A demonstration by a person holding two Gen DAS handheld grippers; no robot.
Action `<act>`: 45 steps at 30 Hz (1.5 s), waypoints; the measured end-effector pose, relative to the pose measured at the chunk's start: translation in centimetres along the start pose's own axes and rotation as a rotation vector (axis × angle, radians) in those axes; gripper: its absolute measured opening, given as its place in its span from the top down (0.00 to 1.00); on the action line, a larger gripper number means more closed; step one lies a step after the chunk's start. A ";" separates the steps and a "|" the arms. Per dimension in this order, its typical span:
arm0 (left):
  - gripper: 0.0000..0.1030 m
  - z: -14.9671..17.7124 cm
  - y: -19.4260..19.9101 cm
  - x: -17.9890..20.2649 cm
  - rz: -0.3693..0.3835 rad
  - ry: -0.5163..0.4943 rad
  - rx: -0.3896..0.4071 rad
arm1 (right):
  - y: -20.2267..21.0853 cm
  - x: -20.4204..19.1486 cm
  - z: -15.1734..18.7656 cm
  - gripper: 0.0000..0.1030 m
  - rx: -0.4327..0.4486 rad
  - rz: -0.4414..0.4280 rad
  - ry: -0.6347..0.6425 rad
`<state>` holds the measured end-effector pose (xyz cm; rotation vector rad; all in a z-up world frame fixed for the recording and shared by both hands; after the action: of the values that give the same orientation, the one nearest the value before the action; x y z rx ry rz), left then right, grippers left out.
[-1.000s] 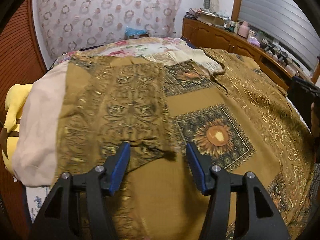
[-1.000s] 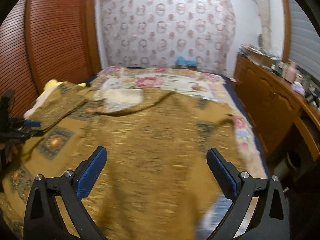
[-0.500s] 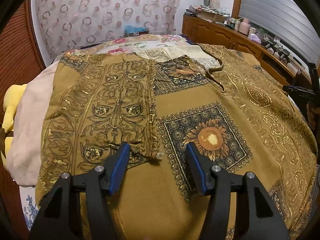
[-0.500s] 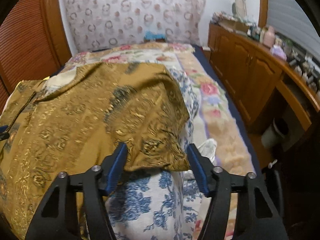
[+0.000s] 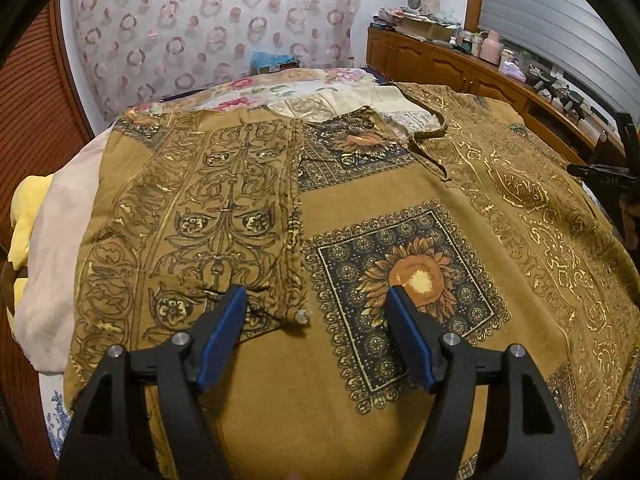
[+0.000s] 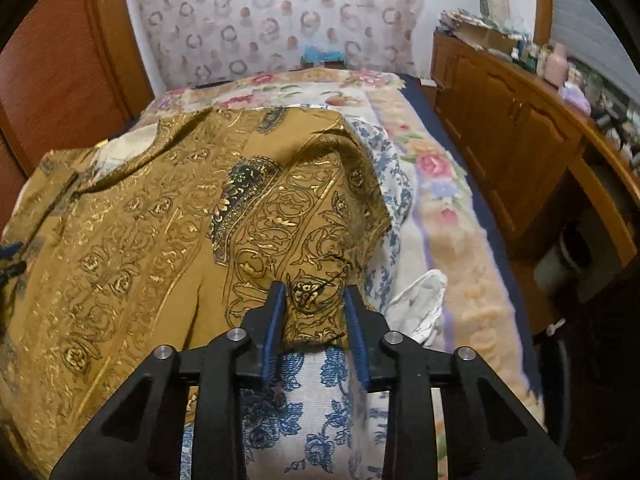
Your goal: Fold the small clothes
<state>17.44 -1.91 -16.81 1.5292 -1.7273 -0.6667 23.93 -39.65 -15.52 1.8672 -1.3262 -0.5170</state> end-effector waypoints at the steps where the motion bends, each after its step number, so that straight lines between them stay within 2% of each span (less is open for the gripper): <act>1: 0.29 0.0 0.0 0.0 0.000 -0.001 -0.001 | 0.1 0.0 -0.1 0.85 0.003 0.013 0.011; 2: 0.28 0.1 0.0 0.0 0.001 -0.002 -0.001 | 0.3 0.1 -0.2 0.93 0.006 0.021 0.019; 8: 0.25 0.1 -0.1 0.2 -0.002 -0.008 -0.004 | 1.5 -0.8 -1.5 0.96 0.055 0.051 0.074; 11: 0.25 0.1 -0.1 0.2 0.000 -0.007 -0.004 | 2.8 -2.1 -3.1 0.96 0.111 0.056 0.115; 18: 0.23 0.1 -0.1 0.2 0.000 -0.008 -0.006 | 3.9 -7.6 -4.8 0.97 0.169 -0.043 0.206; 25: 0.23 0.1 -0.1 0.1 -0.008 -0.005 -0.002 | 1.7 -11.6 -4.0 0.97 0.115 -0.108 0.272; 27: 0.23 0.0 0.2 -0.4 -0.044 0.004 0.021 | 0.8 -12.2 -3.4 0.97 0.092 -0.114 0.281; 30: 0.23 -0.6 1.6 -0.8 -0.078 0.026 0.097 | -0.2 -12.6 -2.5 0.97 0.066 -0.120 0.279; 36: 0.23 -2.1 5.4 -0.8 -0.054 0.081 0.210 | -0.4 -12.8 -2.3 0.96 0.060 -0.125 0.257; 39: 0.23 -2.7 6.8 -0.4 -0.040 0.089 0.241 | -0.1 -12.9 -2.4 0.85 0.064 -0.121 0.258; 41: 0.23 -3.2 7.6 -0.1 -0.037 0.093 0.257 | 0.3 -12.8 -2.6 0.69 0.076 -0.111 0.257; 44: 0.23 -3.2 8.4 0.3 -0.034 0.097 0.276 | 1.5 -12.3 -3.2 0.56 0.112 -0.085 0.242; 45: 0.23 -3.3 8.7 0.4 -0.031 0.097 0.281 | 1.8 -12.2 -3.4 0.55 0.127 -0.081 0.236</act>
<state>14.76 -0.61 -7.99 1.7514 -1.7832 -0.3688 20.63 -27.50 -13.28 2.0223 -1.1539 -0.2480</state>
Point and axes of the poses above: each gripper's, at about its wrist camera, not at the fingertips, and y roughly against the way its jaws point, x to its right, z to its underside, the point moved 8 cm from there along -y, roughly the way its jaws point, and after that the axes turned 15 degrees about y, right-handed, at the moved point
